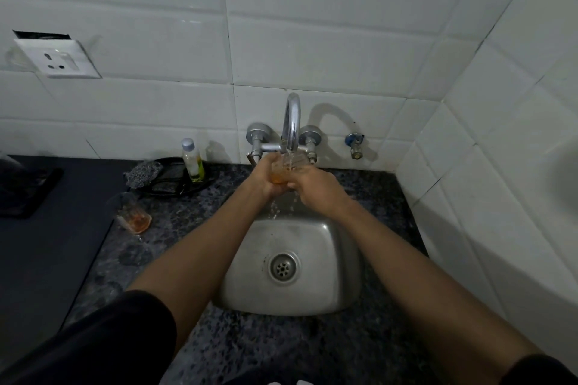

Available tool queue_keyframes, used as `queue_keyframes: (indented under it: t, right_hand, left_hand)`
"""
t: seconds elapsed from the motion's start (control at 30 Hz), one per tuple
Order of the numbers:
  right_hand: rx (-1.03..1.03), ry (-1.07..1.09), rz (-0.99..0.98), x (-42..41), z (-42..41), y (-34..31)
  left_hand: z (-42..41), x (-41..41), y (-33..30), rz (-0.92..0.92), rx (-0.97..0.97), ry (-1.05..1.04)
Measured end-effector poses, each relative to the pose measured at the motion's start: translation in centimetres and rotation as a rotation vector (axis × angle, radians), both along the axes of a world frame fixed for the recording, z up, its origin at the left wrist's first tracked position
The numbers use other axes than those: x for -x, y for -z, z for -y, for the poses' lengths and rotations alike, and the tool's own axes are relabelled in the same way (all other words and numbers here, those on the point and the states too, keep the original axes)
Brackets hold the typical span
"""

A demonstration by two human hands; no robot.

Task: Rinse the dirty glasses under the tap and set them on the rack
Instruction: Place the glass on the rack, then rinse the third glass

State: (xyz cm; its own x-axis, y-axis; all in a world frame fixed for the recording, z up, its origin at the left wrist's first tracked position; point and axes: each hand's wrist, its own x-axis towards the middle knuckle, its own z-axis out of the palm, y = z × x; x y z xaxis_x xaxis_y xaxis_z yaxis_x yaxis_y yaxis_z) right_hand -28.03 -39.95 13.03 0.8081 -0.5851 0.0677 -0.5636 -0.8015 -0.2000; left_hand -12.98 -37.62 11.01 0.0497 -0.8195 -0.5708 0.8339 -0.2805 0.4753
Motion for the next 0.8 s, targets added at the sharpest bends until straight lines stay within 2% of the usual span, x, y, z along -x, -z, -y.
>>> queue_keyframes:
  t: [0.1, 0.13, 0.2, 0.33, 0.4, 0.5, 0.57, 0.63, 0.73, 0.8]
  right_hand:
    - [-0.363, 0.16, 0.297, -1.9, -1.3, -0.7]
    - [-0.422, 0.211, 0.339, -2.5, -1.6, -1.0]
    - [-0.318, 0.21, 0.313, -2.9, -1.7, -1.2]
    - [-0.081, 0.031, -0.001, -1.2, -1.0, -0.8]
    - [-0.064, 0.054, -0.027, -0.7, -1.0, -0.1]
    - [-0.353, 0.151, 0.185, -1.3, -1.6, -0.1]
    - [-0.543, 0.224, 0.248, -2.2, -2.1, -0.6]
    - [-0.44, 0.208, 0.218, -2.4, -2.3, -1.3]
    - [-0.155, 0.042, -0.033, -1.2, -2.2, -1.5]
    - [-0.131, 0.027, -0.107, -0.6, -2.4, -1.3]
  left_hand:
    - [-0.1, 0.4, -0.1, 0.032, -0.011, -0.009]
    - [-0.3, 0.4, 0.0, 0.031, 0.014, 0.004]
    - [-0.7, 0.2, 0.3, 0.024, 0.031, 0.02]
    - [-0.7, -1.0, 0.2, 0.089, -0.052, 0.094]
    - [-0.6, -1.3, 0.4, 0.125, -0.092, 0.106]
    - [-0.7, -0.6, 0.0, 0.125, -0.078, 0.099]
    - [-0.8, -0.2, 0.4, 0.141, -0.089, 0.102]
    - [-1.2, -0.1, 0.7, 0.104, -0.077, 0.095]
    - [-1.1, -0.2, 0.0, 0.116, -0.054, 0.109]
    - [-0.7, -0.5, 0.1, 0.16, -0.074, 0.1]
